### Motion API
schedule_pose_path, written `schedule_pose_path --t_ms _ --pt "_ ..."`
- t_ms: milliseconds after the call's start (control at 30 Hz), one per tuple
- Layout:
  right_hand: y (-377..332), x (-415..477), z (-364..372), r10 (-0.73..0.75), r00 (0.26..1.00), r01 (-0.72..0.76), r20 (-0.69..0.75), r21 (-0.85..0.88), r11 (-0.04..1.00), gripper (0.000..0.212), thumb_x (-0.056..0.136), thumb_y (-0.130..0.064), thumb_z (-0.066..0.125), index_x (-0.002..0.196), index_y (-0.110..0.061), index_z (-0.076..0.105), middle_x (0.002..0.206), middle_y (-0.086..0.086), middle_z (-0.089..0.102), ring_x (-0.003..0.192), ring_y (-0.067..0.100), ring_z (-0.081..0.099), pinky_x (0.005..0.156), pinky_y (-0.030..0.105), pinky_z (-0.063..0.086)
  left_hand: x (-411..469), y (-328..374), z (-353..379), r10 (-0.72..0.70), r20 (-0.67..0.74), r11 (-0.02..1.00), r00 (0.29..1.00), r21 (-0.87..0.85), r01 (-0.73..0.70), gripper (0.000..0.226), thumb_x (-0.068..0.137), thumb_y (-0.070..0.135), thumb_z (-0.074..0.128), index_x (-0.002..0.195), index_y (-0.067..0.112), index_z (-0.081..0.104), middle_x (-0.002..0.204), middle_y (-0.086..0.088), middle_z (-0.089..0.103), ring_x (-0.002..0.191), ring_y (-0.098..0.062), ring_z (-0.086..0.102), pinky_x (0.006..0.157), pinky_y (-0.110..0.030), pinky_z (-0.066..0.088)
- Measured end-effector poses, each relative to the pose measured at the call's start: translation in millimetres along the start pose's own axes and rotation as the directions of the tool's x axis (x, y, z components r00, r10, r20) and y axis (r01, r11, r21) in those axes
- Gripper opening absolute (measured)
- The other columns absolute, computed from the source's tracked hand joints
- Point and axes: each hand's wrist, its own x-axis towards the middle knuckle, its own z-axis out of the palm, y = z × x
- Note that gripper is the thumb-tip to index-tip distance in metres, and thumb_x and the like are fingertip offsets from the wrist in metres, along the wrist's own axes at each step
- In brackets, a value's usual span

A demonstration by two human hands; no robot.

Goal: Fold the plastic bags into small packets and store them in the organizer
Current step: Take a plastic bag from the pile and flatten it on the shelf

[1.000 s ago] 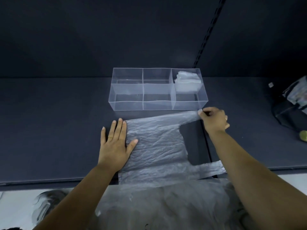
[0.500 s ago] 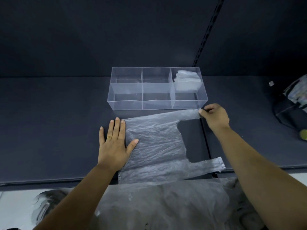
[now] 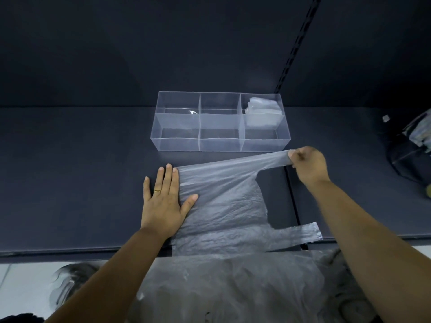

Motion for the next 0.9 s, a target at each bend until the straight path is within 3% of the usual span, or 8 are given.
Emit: schedule_pose_path --t_ms 100,233,333,433,533,600,733,900 --pt "2.9 0.8 -0.4 0.014 1.000 -0.014 -0.025 0.005 1.000 0.019 0.091 -0.023 0.061 0.091 -0.004 0.066 0.077 0.009 0.069 0.067 0.014 0.059 0.069 0.029 0.050 0.6 1.0 -1.4 0.004 0.004 1.000 1.000 0.003 -0.004 0.088 0.079 0.075 -0.018 0.145 0.017 -0.017 0.161 -0.002 -0.010 0.146 -0.016 -0.016 0.117 -0.047 -0.012" --pt "-7.5 -7.3 6.4 0.045 0.980 -0.068 -0.195 -0.112 0.991 0.019 0.092 -0.023 0.062 0.100 -0.006 0.063 0.097 0.014 0.067 0.094 0.032 0.062 0.075 0.035 0.046 0.5 3.7 -9.0 -0.024 0.022 1.000 0.999 -0.013 0.024 0.093 0.077 0.074 -0.018 0.149 0.016 -0.013 0.160 -0.003 -0.013 0.146 -0.018 -0.017 0.116 -0.046 -0.015" --pt "-32.4 -42.0 17.7 -0.097 0.921 -0.018 -0.377 -0.290 0.957 0.021 0.091 -0.018 0.056 0.110 -0.009 0.060 0.112 0.017 0.058 0.107 0.036 0.052 0.088 0.043 0.037 -4.7 10.9 -22.1 -0.068 -0.135 0.984 0.989 -0.170 0.044 0.081 0.091 0.059 0.001 0.151 0.006 0.006 0.160 -0.010 0.001 0.148 -0.024 -0.002 0.118 -0.044 -0.009" --pt "-59.8 -119.3 62.1 -0.417 0.891 0.381 -0.182 -0.204 0.902 0.028 0.085 -0.001 0.053 0.111 -0.006 0.063 0.112 0.016 0.059 0.103 0.033 0.055 0.090 0.045 0.045 -24.4 26.3 -25.1 -0.027 -0.288 0.969 0.957 -0.243 -0.046 0.058 0.098 0.029 0.019 0.142 -0.004 0.037 0.150 -0.019 0.036 0.141 -0.032 0.031 0.117 -0.047 0.016" --pt "-73.4 -193.0 113.6 -0.599 0.766 0.625 0.234 -0.058 0.778 0.042 0.092 -0.007 0.049 0.134 -0.005 0.052 0.141 0.015 0.048 0.134 0.030 0.041 0.116 0.044 0.027 -49.7 29.2 -13.4 0.034 -0.114 0.987 0.993 -0.154 -0.051 0.064 0.093 0.030 0.009 0.147 0.000 0.025 0.155 -0.016 0.023 0.146 -0.029 0.017 0.119 -0.045 0.010" --pt "-68.0 -206.5 130.2 -0.548 0.738 0.639 0.393 -0.145 0.756 0.052 0.101 -0.032 0.031 0.148 -0.011 0.031 0.158 0.008 0.024 0.147 0.021 0.014 0.121 0.040 0.001 -58.5 20.0 -1.9 0.030 -0.018 0.999 0.999 -0.033 -0.031 0.070 0.088 0.037 -0.003 0.150 0.005 0.001 0.159 -0.010 -0.003 0.147 -0.023 -0.008 0.119 -0.042 -0.004" --pt "-21.7 -172.1 111.5 -0.433 0.803 0.593 0.409 -0.471 0.653 0.074 0.091 -0.063 -0.004 0.152 -0.021 -0.006 0.159 -0.002 -0.015 0.145 0.015 -0.021 0.117 0.038 -0.016 -55.2 15.2 1.6 0.007 -0.039 0.999 0.999 -0.039 -0.009 0.073 0.092 0.053 0.001 0.151 0.008 0.002 0.159 -0.006 -0.002 0.147 -0.018 -0.003 0.120 -0.041 -0.002" --pt "43.5 -125.3 37.1 -0.295 0.927 0.374 0.232 -0.631 0.679 0.079 0.089 -0.064 0.001 0.154 -0.020 0.005 0.161 0.000 -0.001 0.149 0.017 -0.004 0.119 0.039 -0.008 -55.4 12.4 5.9 0.002 0.001 1.000 1.000 -0.013 -0.002 0.076 0.090 0.058 -0.006 0.150 0.011 -0.005 0.160 -0.004 -0.005 0.147 -0.016 -0.009 0.119 -0.040 -0.007"
